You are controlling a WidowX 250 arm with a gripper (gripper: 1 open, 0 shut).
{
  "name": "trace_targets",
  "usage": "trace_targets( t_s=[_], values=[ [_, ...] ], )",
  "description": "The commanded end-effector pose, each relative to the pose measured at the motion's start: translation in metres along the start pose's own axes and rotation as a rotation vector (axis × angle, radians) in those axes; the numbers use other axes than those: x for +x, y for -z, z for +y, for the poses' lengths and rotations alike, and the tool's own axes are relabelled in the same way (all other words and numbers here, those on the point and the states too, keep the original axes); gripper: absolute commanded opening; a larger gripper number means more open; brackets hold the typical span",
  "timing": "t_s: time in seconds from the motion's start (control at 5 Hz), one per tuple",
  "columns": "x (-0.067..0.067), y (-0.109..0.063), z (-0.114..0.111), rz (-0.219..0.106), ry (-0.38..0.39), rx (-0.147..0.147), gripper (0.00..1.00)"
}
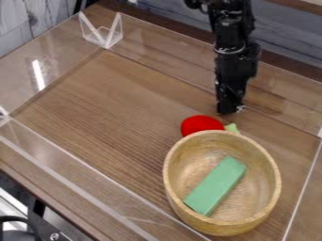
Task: Move the red object to the right side of the table
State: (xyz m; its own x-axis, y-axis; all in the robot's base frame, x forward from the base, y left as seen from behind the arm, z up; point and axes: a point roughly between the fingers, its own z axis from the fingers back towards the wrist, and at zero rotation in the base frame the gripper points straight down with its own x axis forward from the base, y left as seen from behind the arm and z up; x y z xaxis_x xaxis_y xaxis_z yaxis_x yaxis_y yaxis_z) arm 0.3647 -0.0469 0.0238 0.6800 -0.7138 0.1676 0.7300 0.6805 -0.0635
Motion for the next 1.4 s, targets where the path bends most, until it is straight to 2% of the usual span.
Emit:
trace_targets(
  t_s=[0.0,1.2],
  values=[
    [0.0073,-0.0248,0.0056,-0.058,-0.003,0.052,0.0],
    [0.0025,-0.0216,0.0053,-0.063,-0.048,0.051,0.0]
  ],
)
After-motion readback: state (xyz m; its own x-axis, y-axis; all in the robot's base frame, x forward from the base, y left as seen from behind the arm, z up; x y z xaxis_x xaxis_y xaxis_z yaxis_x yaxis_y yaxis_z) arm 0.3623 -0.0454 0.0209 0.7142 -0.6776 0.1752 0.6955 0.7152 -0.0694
